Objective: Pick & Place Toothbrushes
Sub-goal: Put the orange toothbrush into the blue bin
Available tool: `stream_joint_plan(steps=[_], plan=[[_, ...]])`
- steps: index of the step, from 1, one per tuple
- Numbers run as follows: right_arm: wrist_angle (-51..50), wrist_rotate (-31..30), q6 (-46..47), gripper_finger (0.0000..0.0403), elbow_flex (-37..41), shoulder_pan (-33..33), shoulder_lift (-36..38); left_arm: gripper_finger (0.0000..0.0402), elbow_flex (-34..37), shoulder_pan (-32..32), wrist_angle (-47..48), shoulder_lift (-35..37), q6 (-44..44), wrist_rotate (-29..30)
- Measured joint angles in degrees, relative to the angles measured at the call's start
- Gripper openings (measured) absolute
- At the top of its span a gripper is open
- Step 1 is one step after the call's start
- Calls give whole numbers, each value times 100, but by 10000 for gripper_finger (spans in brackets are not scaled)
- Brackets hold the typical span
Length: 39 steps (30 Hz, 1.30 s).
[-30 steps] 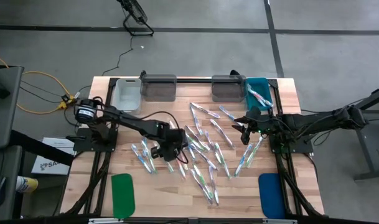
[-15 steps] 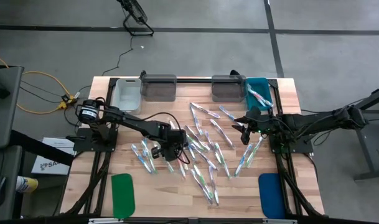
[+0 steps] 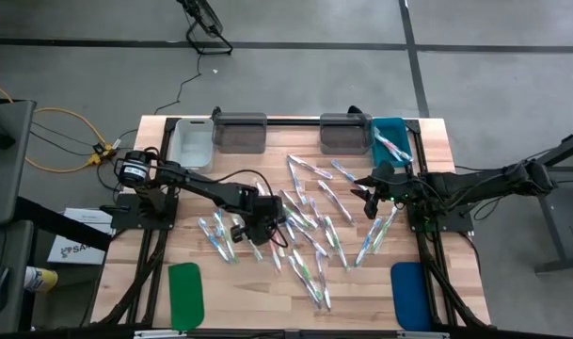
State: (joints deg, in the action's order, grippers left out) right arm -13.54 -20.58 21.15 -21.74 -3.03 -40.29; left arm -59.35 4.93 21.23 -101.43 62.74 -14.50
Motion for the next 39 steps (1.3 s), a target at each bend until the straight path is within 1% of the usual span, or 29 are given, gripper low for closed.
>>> stream_joint_plan(steps=[4,8,15,21,25,31,33,36,39], plan=[[0,0,0,149,0,0,0,134,0,-2,-144,0,0,-176],[0,0,0,149,0,0,0,134,0,6,-155,0,22,-196],[-28,0,0,149,0,0,2,134,0,109,-279,-279,105,-271],[-60,0,22,149,0,0,0,129,0,107,-326,-289,105,-308],[-91,0,22,149,0,0,0,99,0,109,-290,-289,103,-308],[-98,0,23,149,0,1,0,26,0,114,-234,-289,103,-306],[-103,0,22,149,0,0,0,9,-12,111,-179,-274,100,-315],[-103,0,24,149,0,0,0,5,-22,111,-59,-269,105,-318],[-103,0,24,149,0,1,0,1,2,111,264,-135,107,-286]])
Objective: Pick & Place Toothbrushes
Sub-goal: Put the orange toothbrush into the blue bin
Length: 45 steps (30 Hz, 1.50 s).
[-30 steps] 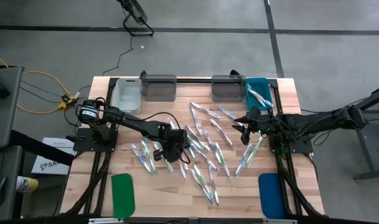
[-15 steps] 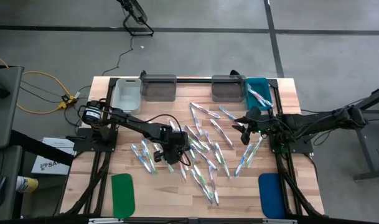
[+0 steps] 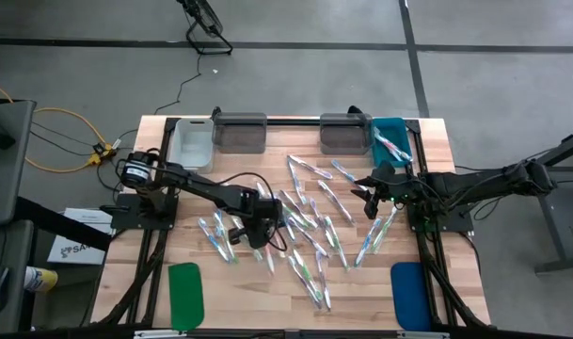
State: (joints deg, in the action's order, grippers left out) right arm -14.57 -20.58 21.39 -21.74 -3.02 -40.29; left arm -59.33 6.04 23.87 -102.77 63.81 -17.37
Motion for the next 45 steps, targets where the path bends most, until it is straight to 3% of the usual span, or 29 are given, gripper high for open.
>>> stream_joint_plan(steps=[11,18,30,45], plan=[[-13,0,0,149,-4,0,-2,0,9,0,419,763,76,189],[16,0,0,149,-4,-1,-4,0,9,-2,257,1122,227,757],[452,2,-22,149,-7,0,-548,0,7,-290,-890,1166,819,2074],[2298,793,564,149,-7,8,-1486,0,4,-303,-1802,1166,2887,2804]])
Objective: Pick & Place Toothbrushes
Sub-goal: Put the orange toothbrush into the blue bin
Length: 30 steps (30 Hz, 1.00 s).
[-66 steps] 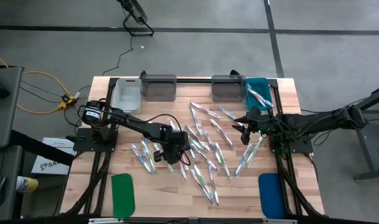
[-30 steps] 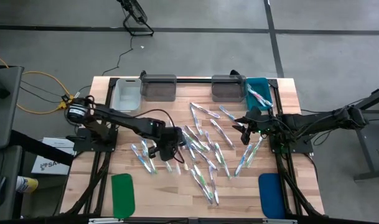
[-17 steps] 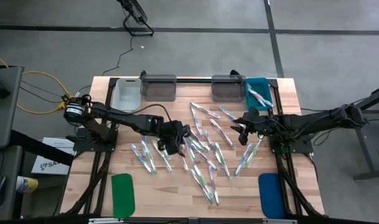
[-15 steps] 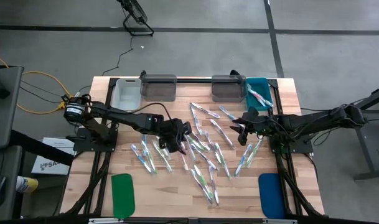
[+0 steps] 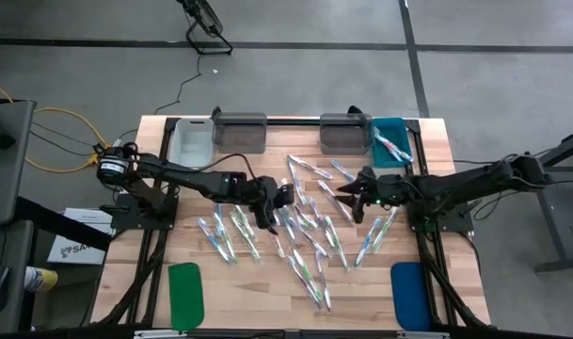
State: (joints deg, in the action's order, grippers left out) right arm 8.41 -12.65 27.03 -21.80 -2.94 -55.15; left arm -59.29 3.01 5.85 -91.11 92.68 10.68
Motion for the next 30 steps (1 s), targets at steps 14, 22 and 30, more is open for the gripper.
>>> stream_joint_plan(steps=[14,22,30], plan=[[2520,1121,128,149,0,438,-1723,0,-2,-1,-1028,-2,2009,-4],[3791,2099,109,179,0,750,-2494,0,-4,-1,-1125,-2,2149,-7],[4071,2487,103,224,-152,793,-2843,0,-4,-1,-1136,-4,2131,-9]])
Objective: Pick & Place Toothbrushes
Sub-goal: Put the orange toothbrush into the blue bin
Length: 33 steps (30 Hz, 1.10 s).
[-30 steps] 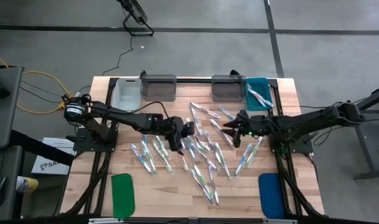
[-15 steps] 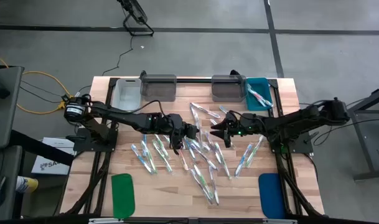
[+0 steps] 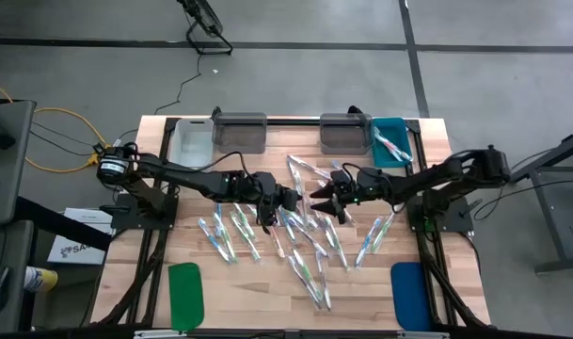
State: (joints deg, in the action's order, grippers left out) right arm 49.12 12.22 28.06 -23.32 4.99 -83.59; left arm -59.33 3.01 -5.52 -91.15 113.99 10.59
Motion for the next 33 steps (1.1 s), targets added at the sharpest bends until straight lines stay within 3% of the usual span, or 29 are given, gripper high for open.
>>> stream_joint_plan(steps=[13,29,33], plan=[[-14,163,-284,198,-664,-33,-867,0,0,0,-66,-114,-39,24],[-54,296,-435,21,-661,46,-864,0,0,4,94,-112,-179,33],[-52,300,-435,17,-661,101,-864,0,0,0,95,-110,-224,44]])
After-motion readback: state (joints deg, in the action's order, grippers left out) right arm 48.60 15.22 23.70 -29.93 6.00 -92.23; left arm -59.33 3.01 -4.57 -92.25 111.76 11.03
